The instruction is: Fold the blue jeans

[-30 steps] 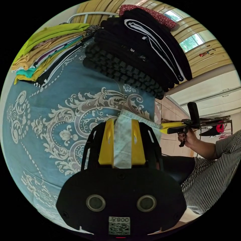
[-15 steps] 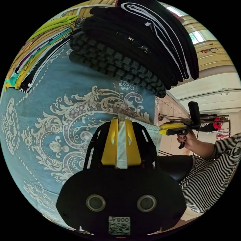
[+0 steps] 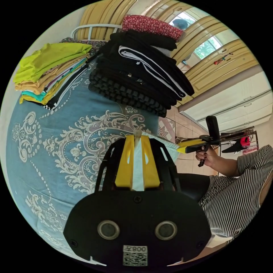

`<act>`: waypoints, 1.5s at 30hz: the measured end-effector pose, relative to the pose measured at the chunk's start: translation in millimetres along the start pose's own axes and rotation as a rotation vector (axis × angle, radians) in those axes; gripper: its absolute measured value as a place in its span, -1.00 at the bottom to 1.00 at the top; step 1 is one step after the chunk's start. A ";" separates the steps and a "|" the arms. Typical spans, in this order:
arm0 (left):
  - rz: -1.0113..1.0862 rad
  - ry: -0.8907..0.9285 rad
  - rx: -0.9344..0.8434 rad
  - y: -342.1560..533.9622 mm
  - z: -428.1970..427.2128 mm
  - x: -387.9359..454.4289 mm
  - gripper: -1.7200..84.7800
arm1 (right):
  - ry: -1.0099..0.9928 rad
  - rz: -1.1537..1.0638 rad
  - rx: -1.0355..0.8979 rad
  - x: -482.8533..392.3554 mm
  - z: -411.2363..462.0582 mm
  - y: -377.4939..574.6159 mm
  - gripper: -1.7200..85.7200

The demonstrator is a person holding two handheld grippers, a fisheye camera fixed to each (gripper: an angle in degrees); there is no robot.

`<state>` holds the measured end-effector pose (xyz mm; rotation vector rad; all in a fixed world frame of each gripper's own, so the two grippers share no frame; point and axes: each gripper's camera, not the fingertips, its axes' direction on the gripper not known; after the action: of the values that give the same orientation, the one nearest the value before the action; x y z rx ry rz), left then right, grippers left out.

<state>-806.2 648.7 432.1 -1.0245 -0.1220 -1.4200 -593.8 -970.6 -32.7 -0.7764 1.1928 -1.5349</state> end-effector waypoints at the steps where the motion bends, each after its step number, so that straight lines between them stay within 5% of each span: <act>1: -0.002 0.000 0.022 15.2 -14.1 0.2 -0.88 | -0.007 -0.024 -0.001 -12.6 -3.2 0.0 -0.87; 23: -0.118 -0.101 0.305 455.7 -236.9 -25.8 -0.89 | -0.132 -0.560 -0.262 -357.3 58.7 6.0 -0.89; 45: -0.506 0.085 0.314 852.7 -197.1 -172.1 -0.87 | -0.004 -0.703 -0.795 -597.1 299.9 -21.2 -0.87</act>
<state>-221.6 499.6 -224.9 -0.6947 -0.5553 -1.8268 -155.4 -493.2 131.0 -1.8745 1.6499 -1.5619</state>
